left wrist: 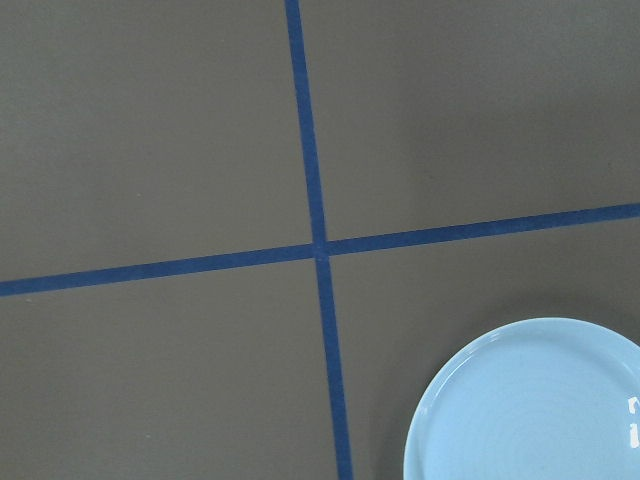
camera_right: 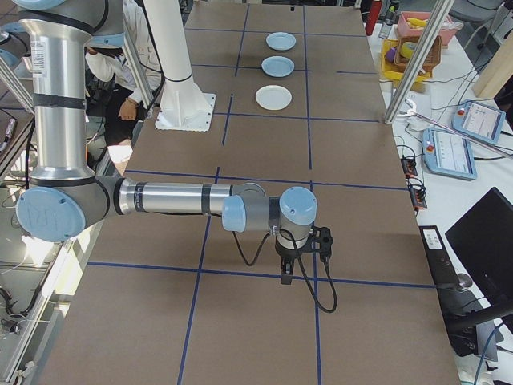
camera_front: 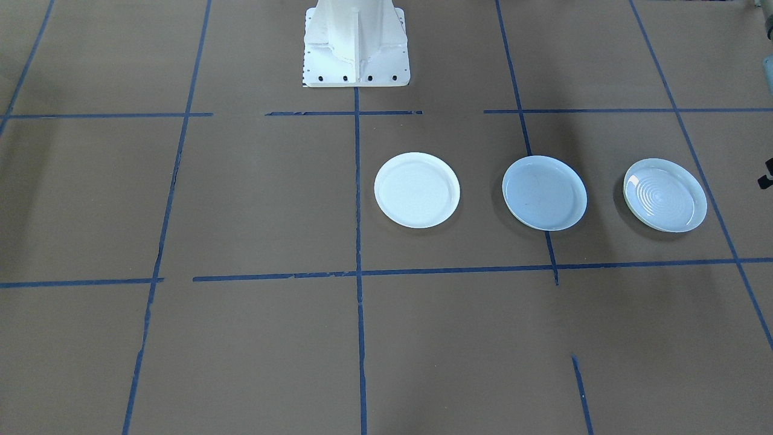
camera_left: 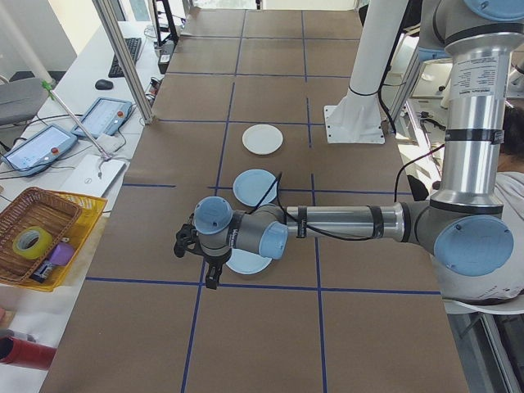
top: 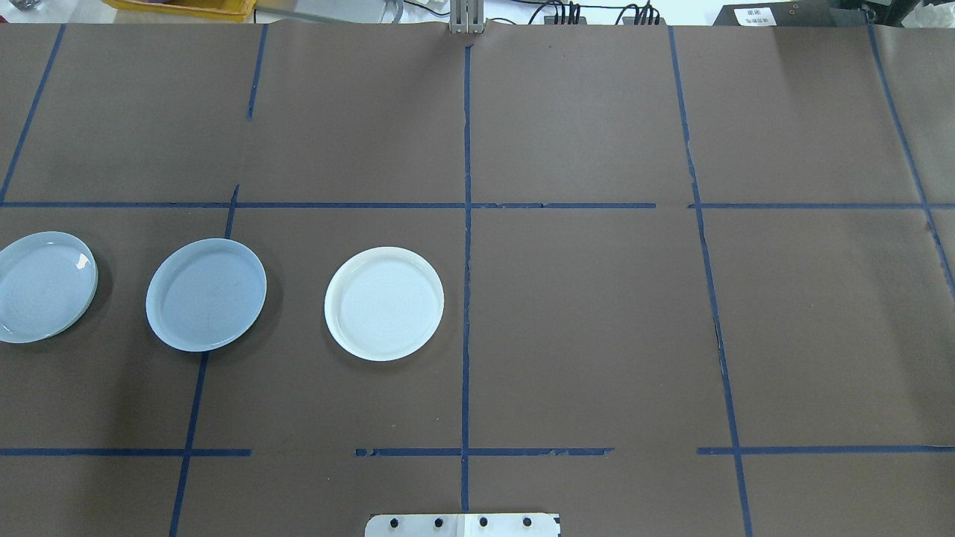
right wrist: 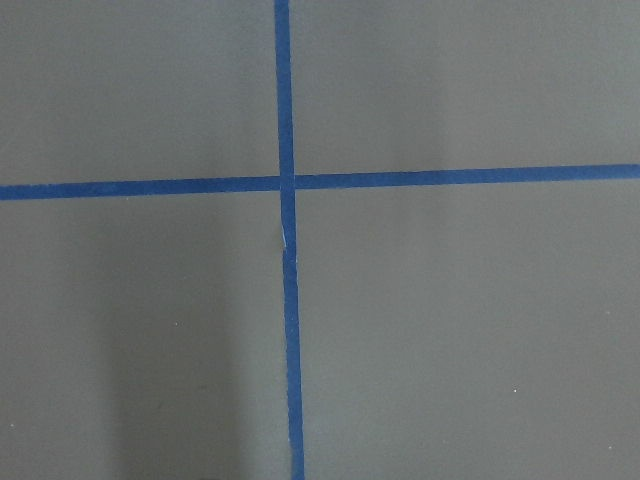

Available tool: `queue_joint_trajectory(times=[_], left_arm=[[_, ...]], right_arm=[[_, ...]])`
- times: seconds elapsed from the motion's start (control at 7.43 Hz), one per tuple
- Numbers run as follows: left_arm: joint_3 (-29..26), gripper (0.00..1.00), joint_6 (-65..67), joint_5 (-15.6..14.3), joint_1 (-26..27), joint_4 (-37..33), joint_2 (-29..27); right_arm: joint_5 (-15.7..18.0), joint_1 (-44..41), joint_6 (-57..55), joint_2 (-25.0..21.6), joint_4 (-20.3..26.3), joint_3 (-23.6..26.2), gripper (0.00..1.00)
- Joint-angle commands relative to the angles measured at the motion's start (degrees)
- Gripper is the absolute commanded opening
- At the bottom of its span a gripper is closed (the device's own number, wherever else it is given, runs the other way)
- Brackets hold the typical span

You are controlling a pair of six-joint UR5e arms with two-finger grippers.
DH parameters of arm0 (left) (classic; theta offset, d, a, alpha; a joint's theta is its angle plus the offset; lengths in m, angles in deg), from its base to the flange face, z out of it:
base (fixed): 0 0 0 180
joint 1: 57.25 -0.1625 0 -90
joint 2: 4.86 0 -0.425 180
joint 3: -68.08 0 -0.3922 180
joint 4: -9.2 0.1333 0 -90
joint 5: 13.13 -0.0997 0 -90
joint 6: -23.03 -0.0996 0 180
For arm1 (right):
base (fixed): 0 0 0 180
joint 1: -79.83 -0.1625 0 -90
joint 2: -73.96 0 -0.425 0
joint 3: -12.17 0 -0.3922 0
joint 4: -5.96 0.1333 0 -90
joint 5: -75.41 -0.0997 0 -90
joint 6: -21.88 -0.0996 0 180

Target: Stack plate in center

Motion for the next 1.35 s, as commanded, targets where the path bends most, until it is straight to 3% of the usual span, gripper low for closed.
queue_joint_trajectory(times=[0.0, 0.27, 0.4, 0.94, 1.08, 1.21], left_arm=[[-6.2, 1.0, 5.2, 0.0, -4.9, -7.4, 0.1], [-7.9, 0.97, 7.4, 0.2, -7.1, -9.0, 0.1], [-9.1, 0.9, 7.5, 0.2, -8.3, -9.0, 0.1], [-10.0, 0.89, 7.6, 0.2, -10.5, -8.9, 0.1], [-10.1, 0.7, 7.7, 0.3, -11.1, -8.8, 0.1], [-10.3, 0.59, 7.7, 0.3, -11.3, -8.8, 0.1]], right_arm=[[-0.1, 0.0, 0.0, 0.0, 0.0, 0.0, 1.0], [0.0, 0.0, 0.0, 0.0, 0.0, 0.0, 1.0], [-0.1, 0.0, 0.0, 0.0, 0.0, 0.0, 1.0], [0.0, 0.0, 0.0, 0.0, 0.0, 0.0, 1.0], [0.0, 0.0, 0.0, 0.0, 0.0, 0.0, 1.0], [0.0, 0.0, 0.0, 0.0, 0.0, 0.0, 1.0]])
